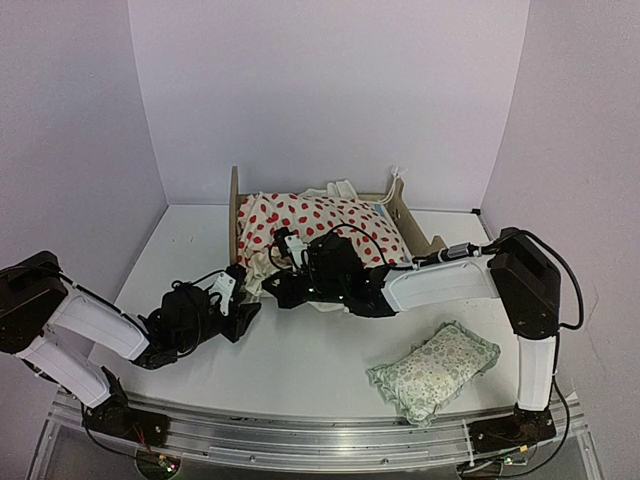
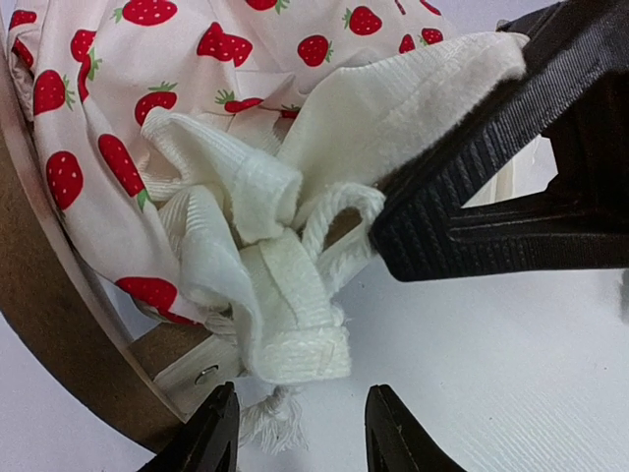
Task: Set up the pet bed
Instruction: Tie the left ropes of the mattress closest to the robot on the bed frame base.
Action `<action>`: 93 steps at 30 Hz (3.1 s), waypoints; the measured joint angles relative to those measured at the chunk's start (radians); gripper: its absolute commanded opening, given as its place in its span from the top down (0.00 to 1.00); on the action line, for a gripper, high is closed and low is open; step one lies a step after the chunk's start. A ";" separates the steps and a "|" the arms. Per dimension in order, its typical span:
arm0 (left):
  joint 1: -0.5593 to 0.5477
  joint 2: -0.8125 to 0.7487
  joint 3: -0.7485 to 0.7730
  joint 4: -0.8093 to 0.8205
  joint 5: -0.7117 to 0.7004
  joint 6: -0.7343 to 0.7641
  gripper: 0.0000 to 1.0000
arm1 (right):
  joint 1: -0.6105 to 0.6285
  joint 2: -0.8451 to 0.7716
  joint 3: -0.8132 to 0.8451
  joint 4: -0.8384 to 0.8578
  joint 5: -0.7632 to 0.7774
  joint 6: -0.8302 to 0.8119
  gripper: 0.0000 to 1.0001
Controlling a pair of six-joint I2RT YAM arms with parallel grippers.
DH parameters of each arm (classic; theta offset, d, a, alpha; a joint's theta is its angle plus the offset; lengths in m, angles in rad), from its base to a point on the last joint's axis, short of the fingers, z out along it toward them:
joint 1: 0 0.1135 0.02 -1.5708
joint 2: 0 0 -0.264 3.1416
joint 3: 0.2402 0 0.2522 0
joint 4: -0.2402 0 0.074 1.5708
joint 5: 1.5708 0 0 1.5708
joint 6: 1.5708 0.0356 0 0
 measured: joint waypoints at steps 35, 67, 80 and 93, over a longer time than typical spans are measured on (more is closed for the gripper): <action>0.001 0.144 -0.005 0.198 -0.096 0.146 0.83 | 0.000 -0.002 -0.003 0.000 -0.011 0.000 1.00; 0.000 -0.139 -0.023 -0.029 -0.106 -0.006 1.00 | 0.000 -0.046 -0.062 0.003 0.074 -0.007 1.00; -0.003 -0.330 -0.034 -0.319 -0.098 -0.173 1.00 | 0.019 -0.046 -0.125 0.038 0.178 0.012 1.00; -0.003 -0.258 -0.024 -0.349 -0.105 -0.213 1.00 | -0.024 -0.023 -0.170 0.057 0.189 0.142 1.00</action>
